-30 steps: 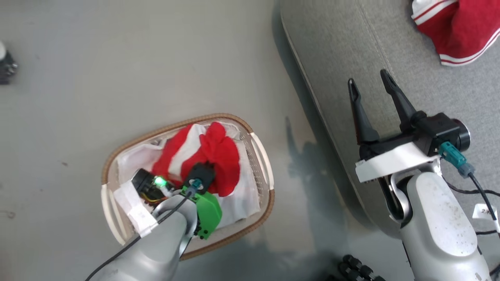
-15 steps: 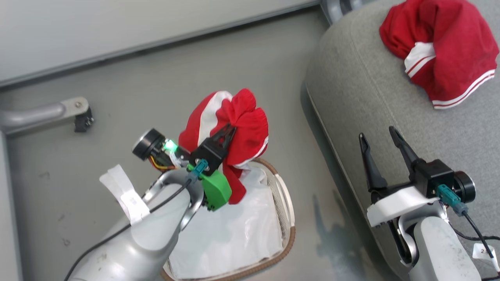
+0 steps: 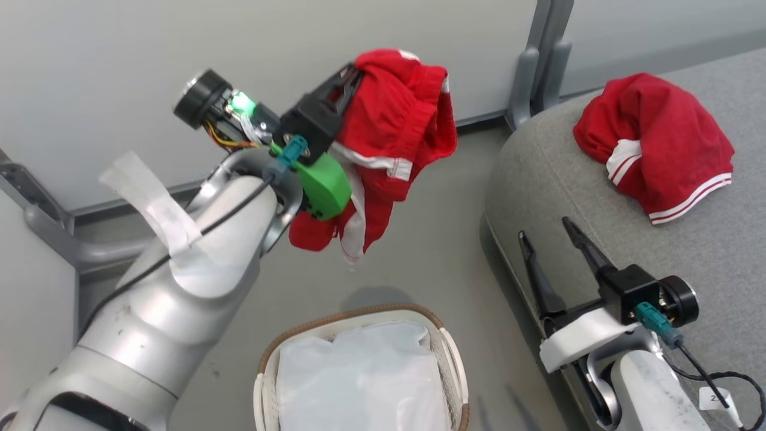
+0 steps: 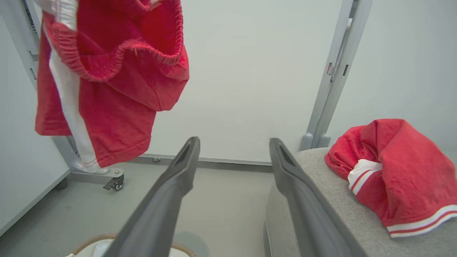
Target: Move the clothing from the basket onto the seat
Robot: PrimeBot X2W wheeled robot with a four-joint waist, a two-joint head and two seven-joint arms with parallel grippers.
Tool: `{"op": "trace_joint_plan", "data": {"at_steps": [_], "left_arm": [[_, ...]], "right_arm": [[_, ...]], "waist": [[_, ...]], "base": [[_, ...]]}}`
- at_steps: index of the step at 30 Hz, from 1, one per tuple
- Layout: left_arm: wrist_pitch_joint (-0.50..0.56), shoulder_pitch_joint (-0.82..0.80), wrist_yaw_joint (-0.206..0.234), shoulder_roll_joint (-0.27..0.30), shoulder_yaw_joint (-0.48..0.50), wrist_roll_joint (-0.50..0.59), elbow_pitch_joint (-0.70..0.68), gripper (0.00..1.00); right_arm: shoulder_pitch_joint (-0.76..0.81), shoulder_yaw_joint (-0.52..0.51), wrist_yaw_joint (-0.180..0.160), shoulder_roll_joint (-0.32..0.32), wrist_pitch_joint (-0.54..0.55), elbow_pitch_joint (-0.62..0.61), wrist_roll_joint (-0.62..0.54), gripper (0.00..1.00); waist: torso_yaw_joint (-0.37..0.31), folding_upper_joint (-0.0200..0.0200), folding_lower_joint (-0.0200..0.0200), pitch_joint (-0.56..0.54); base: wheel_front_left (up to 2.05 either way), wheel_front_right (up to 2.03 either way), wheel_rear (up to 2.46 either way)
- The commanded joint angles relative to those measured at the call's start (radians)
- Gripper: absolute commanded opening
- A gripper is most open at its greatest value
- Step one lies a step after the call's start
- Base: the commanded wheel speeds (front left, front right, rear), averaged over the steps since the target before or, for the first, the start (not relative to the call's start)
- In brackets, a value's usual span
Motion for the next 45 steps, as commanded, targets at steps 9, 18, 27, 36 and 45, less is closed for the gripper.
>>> {"op": "trace_joint_plan", "data": {"at_steps": [9,18,27,36,45], "left_arm": [[0.018,-0.114,-0.003,-0.032,0.018,-0.028,0.022,0.00],[0.026,-0.174,-0.005,-0.095,-0.004,-0.047,0.060,0.00],[0.023,-0.200,-0.009,-0.130,-0.065,-0.094,0.063,0.00],[0.038,-0.210,0.048,-0.132,-0.194,-0.228,-0.047,0.00],[0.036,-0.213,0.100,-0.132,-0.282,-0.335,-0.080,0.00]], "right_arm": [[-0.005,0.092,-0.001,-0.003,0.000,0.015,0.016,1.00],[-0.109,0.242,-0.001,-0.004,0.000,0.031,0.097,1.00],[-0.236,0.333,-0.001,-0.004,0.000,0.097,0.210,1.00],[-0.330,0.368,-0.001,-0.004,0.000,0.176,0.248,1.00],[-0.363,0.315,-0.001,-0.004,0.000,0.195,0.219,0.05]], "waist": [[0.013,0.0000,0.0001,-0.079],[0.039,0.0000,0.0001,-0.093],[0.095,0.0000,0.0001,-0.102],[0.142,0.0000,0.0001,-0.100],[0.158,0.0000,0.0001,-0.091]], "base": [[0.00,0.00,0.00],[0.00,0.00,0.00],[0.00,0.00,0.00],[0.00,0.00,0.00],[0.00,0.00,0.00]]}}
